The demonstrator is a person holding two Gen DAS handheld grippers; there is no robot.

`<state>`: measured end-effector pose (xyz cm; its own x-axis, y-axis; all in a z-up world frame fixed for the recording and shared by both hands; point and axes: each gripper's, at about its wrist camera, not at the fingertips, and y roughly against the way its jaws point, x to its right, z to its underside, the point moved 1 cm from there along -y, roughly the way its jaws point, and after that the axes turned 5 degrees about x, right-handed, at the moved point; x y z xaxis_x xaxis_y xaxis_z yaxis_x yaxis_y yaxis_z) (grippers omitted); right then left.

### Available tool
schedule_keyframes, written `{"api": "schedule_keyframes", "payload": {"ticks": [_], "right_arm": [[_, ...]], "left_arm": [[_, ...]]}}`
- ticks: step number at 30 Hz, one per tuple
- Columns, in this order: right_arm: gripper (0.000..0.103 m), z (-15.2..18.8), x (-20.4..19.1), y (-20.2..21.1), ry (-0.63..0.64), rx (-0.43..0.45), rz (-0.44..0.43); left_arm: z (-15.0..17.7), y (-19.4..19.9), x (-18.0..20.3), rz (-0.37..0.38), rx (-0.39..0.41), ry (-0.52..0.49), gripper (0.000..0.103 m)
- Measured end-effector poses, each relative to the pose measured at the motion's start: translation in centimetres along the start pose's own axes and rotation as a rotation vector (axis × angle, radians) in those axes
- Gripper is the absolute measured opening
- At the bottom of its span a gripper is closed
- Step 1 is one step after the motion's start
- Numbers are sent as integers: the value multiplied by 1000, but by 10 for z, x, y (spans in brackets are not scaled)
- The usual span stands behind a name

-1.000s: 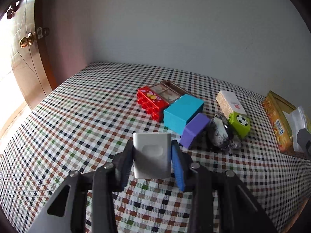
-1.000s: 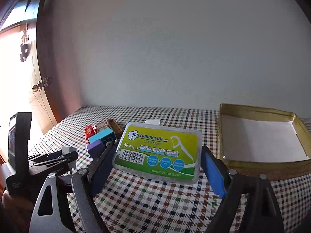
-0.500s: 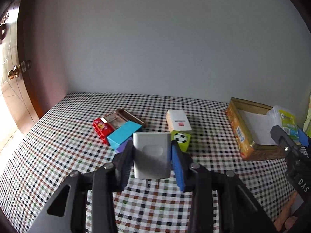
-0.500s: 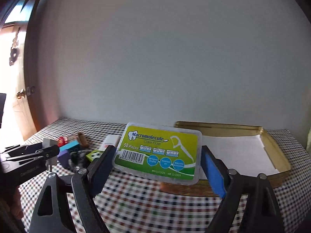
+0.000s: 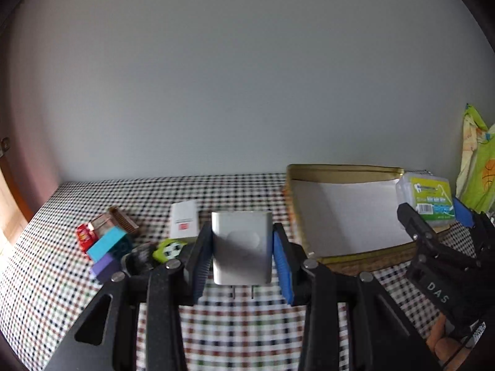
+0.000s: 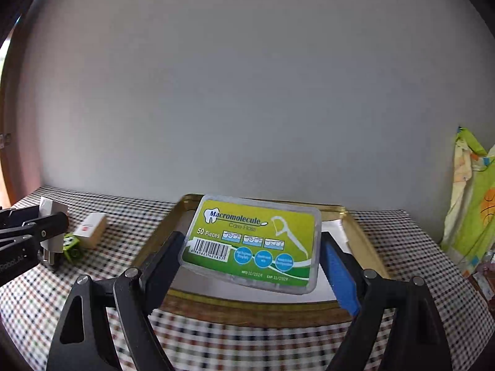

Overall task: Organize rigid objects
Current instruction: 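Carry the charger and floss box over the gold tin with both grippers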

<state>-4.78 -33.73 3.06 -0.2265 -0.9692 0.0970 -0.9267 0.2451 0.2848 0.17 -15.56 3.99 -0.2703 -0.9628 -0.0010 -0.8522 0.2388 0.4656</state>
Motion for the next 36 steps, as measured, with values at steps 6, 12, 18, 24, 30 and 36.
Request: {"api": "schedule_keyframes", "payload": {"ticks": [6, 12, 18, 24, 30, 36], "right_arm": [[87, 4, 42, -14, -2, -15, 92], [87, 6, 75, -23, -4, -41, 160], [87, 10, 98, -37, -7, -86, 176], [87, 13, 113, -50, -47, -123, 177], [87, 18, 121, -60, -77, -174, 165], [87, 20, 120, -65, -81, -204, 153]], "left_arm": [[-7, -21, 45, 44, 6, -33, 37], [-7, -42, 84, 82, -15, -49, 37], [-4, -70, 112, 95, -40, -63, 37], [-1, -88, 129, 93, -55, -67, 37], [3, -92, 144, 100, -71, -72, 37], [6, -99, 146, 91, -80, -73, 37]]}}
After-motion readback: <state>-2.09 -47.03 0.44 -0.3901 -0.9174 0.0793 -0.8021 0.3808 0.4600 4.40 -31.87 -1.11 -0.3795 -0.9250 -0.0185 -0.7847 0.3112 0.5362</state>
